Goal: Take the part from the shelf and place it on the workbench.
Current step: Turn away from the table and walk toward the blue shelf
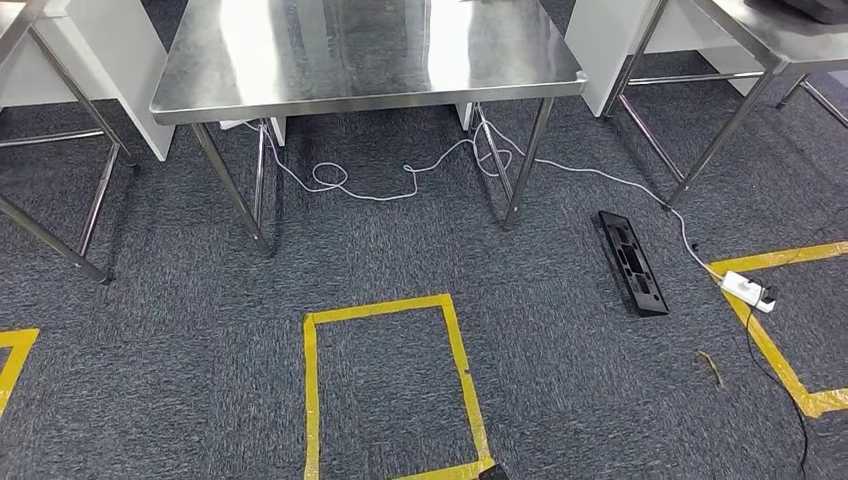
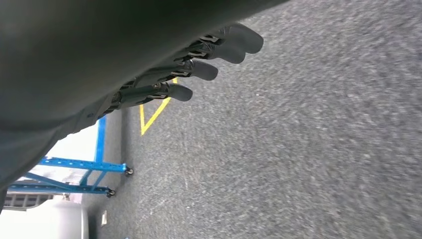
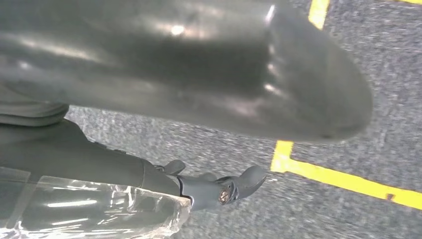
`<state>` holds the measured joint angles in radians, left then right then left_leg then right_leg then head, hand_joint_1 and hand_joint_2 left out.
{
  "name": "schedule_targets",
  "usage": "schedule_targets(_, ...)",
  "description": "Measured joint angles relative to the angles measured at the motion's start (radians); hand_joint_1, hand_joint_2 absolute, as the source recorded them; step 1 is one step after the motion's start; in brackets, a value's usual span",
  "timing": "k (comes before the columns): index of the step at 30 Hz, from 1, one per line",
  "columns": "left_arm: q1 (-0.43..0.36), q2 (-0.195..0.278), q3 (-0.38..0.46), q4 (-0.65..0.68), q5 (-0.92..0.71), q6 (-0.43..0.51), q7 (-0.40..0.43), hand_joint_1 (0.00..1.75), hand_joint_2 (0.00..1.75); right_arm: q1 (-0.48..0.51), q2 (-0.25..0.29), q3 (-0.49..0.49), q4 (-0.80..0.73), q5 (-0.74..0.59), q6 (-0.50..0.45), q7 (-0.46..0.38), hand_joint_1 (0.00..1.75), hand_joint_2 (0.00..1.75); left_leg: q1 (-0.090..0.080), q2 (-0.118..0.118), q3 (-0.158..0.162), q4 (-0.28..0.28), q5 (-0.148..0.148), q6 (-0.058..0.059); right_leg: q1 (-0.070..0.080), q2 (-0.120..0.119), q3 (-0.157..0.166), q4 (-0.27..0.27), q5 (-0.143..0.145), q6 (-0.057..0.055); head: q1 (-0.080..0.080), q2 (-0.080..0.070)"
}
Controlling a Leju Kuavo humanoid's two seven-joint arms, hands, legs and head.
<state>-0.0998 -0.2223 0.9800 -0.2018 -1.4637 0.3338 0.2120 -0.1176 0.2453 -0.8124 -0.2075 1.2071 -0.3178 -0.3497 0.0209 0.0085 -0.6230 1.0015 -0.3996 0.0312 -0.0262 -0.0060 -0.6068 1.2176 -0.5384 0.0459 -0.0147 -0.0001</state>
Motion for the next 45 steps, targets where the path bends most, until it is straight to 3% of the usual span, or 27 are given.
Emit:
schedule_targets(1,0.000,0.000,-0.001,0.000,-0.001,0.002,0.003,0.00,0.00,-0.002,0.000,0.002,0.000,0.002,0.000,0.000,0.00,0.00,0.000,0.000,-0.011,0.001,0.012,-0.006,-0.003,0.000,0.058,-0.073,0.011,0.005,0.001,0.000)
schedule_targets(3,-0.002,0.000,-0.003,0.000,-0.002,0.004,0.005,0.00,0.00,-0.008,0.001,0.008,0.000,0.006,0.000,0.000,0.00,0.00,-0.004,0.000,-0.025,0.000,0.034,-0.019,0.001,0.004,0.154,-0.217,0.001,-0.003,0.000,0.000)
schedule_targets(5,-0.003,0.000,-0.005,0.000,-0.002,0.004,0.002,0.00,0.00,-0.010,0.002,0.011,0.000,0.006,0.001,0.000,0.00,0.00,-0.004,0.000,-0.029,-0.006,0.056,-0.032,0.010,0.008,0.175,-0.273,-0.007,-0.020,-0.005,0.000)
schedule_targets(7,0.000,0.002,-0.005,0.001,0.000,-0.001,-0.003,0.00,0.00,-0.006,0.002,0.011,0.000,0.004,0.003,0.000,0.00,0.00,0.004,0.000,-0.037,-0.005,0.055,-0.044,0.005,0.005,0.156,-0.270,0.011,-0.040,-0.010,0.000)
schedule_targets(8,0.002,0.003,-0.005,0.001,0.001,-0.004,-0.006,0.00,0.00,-0.004,0.002,0.011,0.000,0.003,0.004,-0.001,0.00,0.00,0.008,0.000,-0.046,0.016,0.024,-0.048,0.003,0.003,0.146,-0.270,0.023,-0.053,-0.012,0.000)
schedule_targets(10,0.005,0.005,-0.005,0.002,0.002,-0.008,-0.013,0.00,0.00,-0.002,0.002,0.011,0.000,0.003,0.006,-0.005,0.00,0.00,0.012,-0.002,-0.074,0.118,-0.087,-0.054,0.005,0.000,0.124,-0.269,0.046,-0.073,-0.014,0.000)
schedule_targets(11,0.005,0.006,-0.005,0.002,0.002,-0.008,-0.015,0.00,0.00,-0.002,0.003,0.012,0.000,0.003,0.006,-0.008,0.00,0.00,0.012,-0.003,-0.088,0.191,-0.137,-0.056,0.009,-0.001,0.113,-0.268,0.057,-0.079,-0.015,0.000)
schedule_targets(12,0.006,0.006,-0.005,0.002,0.002,-0.009,-0.016,0.00,0.00,-0.002,0.003,0.012,0.000,0.003,0.007,-0.011,0.00,0.00,0.011,-0.004,-0.095,0.255,-0.164,-0.057,0.013,-0.002,0.102,-0.267,0.067,-0.080,-0.016,0.000)
schedule_targets(13,0.006,0.007,-0.005,0.003,0.002,-0.009,-0.017,0.00,0.00,-0.001,0.003,0.012,0.000,0.003,0.008,-0.014,0.00,0.00,0.011,-0.004,-0.089,0.295,-0.168,-0.057,0.017,-0.002,0.089,-0.264,0.077,-0.079,-0.015,0.000)
schedule_targets(14,0.006,0.008,-0.005,0.003,0.002,-0.009,-0.017,0.00,0.00,0.000,0.003,0.012,0.000,0.004,0.010,-0.016,0.00,0.00,0.011,-0.005,-0.066,0.298,-0.151,-0.055,0.019,-0.002,0.076,-0.259,0.085,-0.077,-0.015,0.000)
schedule_targets(16,0.005,0.009,-0.005,0.003,0.000,-0.009,-0.016,0.00,0.00,0.000,0.003,0.012,0.000,0.005,0.013,-0.018,0.00,0.00,0.010,-0.006,0.030,0.190,-0.112,-0.045,0.021,0.000,0.052,-0.245,0.096,-0.072,-0.016,0.000)
schedule_targets(18,0.003,0.011,-0.006,0.002,-0.002,-0.009,-0.016,0.00,0.00,-0.001,0.004,0.013,0.000,0.006,0.015,-0.019,0.00,0.00,0.005,-0.007,0.124,0.054,-0.115,-0.033,0.025,-0.001,0.035,-0.233,0.105,-0.062,-0.015,0.000)
schedule_targets(20,0.002,0.012,-0.006,0.003,-0.006,-0.008,-0.014,0.00,0.00,-0.002,0.005,0.013,0.000,0.006,0.016,-0.023,0.00,0.00,-0.003,-0.007,0.149,0.004,-0.123,-0.024,0.026,-0.003,0.028,-0.231,0.118,-0.048,-0.015,0.000)
schedule_targets(22,0.001,0.011,-0.007,0.003,-0.012,-0.009,-0.010,0.00,0.00,-0.003,0.005,0.013,0.000,0.004,0.017,-0.030,0.00,0.00,-0.004,-0.005,0.136,-0.008,-0.103,-0.011,0.026,-0.003,0.021,-0.229,0.122,-0.037,-0.016,0.000)
schedule_targets(23,0.000,0.011,-0.007,0.003,-0.014,-0.010,-0.009,0.00,0.00,-0.003,0.005,0.013,0.000,0.004,0.017,-0.033,0.00,0.00,-0.003,-0.003,0.127,-0.015,-0.090,-0.003,0.027,-0.002,0.011,-0.214,0.106,-0.036,-0.014,0.000)
schedule_targets(26,-0.003,0.010,-0.010,0.003,-0.016,-0.013,-0.007,0.00,0.00,-0.003,0.002,0.013,0.000,0.003,0.017,-0.035,0.00,0.00,-0.002,0.000,0.084,-0.022,-0.051,0.009,0.018,0.003,-0.045,-0.067,-0.012,-0.044,-0.010,0.000)
schedule_targets(27,-0.003,0.010,-0.011,0.003,-0.016,-0.015,-0.007,0.00,0.00,-0.002,0.001,0.013,0.000,0.003,0.017,-0.035,0.00,0.00,-0.003,0.000,0.068,-0.022,-0.039,0.007,0.013,0.003,-0.059,-0.006,-0.040,-0.040,-0.009,0.000)
schedule_targets(28,-0.003,0.010,-0.013,0.003,-0.016,-0.016,-0.007,0.00,0.00,-0.002,0.000,0.013,0.000,0.002,0.017,-0.035,0.00,0.00,-0.002,0.001,0.053,-0.021,-0.027,0.005,0.008,0.003,-0.061,0.037,-0.046,-0.029,-0.009,0.000)
schedule_targets(29,-0.003,0.010,-0.014,0.003,-0.016,-0.017,-0.007,0.00,0.00,-0.003,-0.002,0.013,0.000,0.002,0.017,-0.035,0.00,0.00,-0.001,0.003,0.040,-0.020,-0.015,0.001,0.003,0.003,-0.048,0.047,-0.032,-0.013,-0.008,0.000)
schedule_targets(30,-0.004,0.009,-0.016,0.003,-0.016,-0.017,-0.007,0.00,0.00,-0.003,-0.003,0.013,0.000,0.002,0.017,-0.035,0.00,0.00,0.001,0.004,0.027,-0.019,-0.003,-0.004,-0.002,0.003,-0.016,0.021,-0.006,0.003,-0.008,0.000)
schedule_targets(32,-0.004,0.010,-0.017,0.003,-0.016,-0.018,-0.007,0.00,0.00,-0.005,-0.004,0.013,0.000,0.002,0.017,-0.036,0.00,0.00,0.002,0.004,0.003,-0.013,0.016,-0.018,-0.011,0.003,0.088,-0.116,0.024,0.023,-0.006,0.000)
schedule_targets(34,-0.005,0.010,-0.017,0.003,-0.016,-0.019,-0.007,0.00,0.00,-0.008,-0.003,0.013,0.000,0.002,0.017,-0.036,0.00,0.00,-0.001,0.004,-0.012,-0.007,0.033,-0.033,-0.005,0.007,0.161,-0.234,0.008,0.017,-0.005,0.000)
schedule_targets(35,-0.005,0.011,-0.017,0.003,-0.016,-0.019,-0.006,0.00,0.00,-0.009,-0.002,0.013,0.000,0.002,0.017,-0.037,0.00,0.00,-0.003,0.005,-0.016,-0.005,0.038,-0.037,0.001,0.008,0.173,-0.259,-0.004,0.012,-0.004,0.000)
schedule_targets(41,-0.005,0.011,-0.018,0.003,-0.016,-0.019,-0.006,0.00,0.00,-0.009,-0.002,0.013,0.000,0.003,0.017,-0.037,0.00,0.00,-0.004,0.004,-0.016,-0.005,0.042,-0.039,0.005,0.009,0.165,-0.262,-0.005,0.006,-0.005,0.000)
schedule_targets(43,-0.004,0.011,-0.018,0.003,-0.016,-0.019,-0.006,0.00,0.00,-0.008,-0.002,0.013,0.000,0.004,0.019,-0.037,0.00,0.00,-0.002,0.004,-0.017,-0.007,0.049,-0.041,0.002,0.009,0.158,-0.260,-0.002,-0.001,-0.008,0.000)
schedule_targets(44,-0.002,0.013,-0.017,0.003,-0.016,-0.020,-0.004,0.00,0.00,-0.006,-0.001,0.013,0.000,0.004,0.022,-0.039,0.00,0.00,0.003,0.003,-0.028,0.023,0.014,-0.045,0.001,0.007,0.147,-0.258,0.008,-0.019,-0.012,0.000)
schedule_targets(45,0.000,0.014,-0.017,0.003,-0.017,-0.020,0.000,0.00,0.00,-0.004,-0.001,0.013,0.000,0.005,0.025,-0.043,0.00,0.00,0.009,0.001,-0.045,0.103,-0.040,-0.047,0.005,0.005,0.128,-0.254,0.027,-0.039,-0.015,0.000)
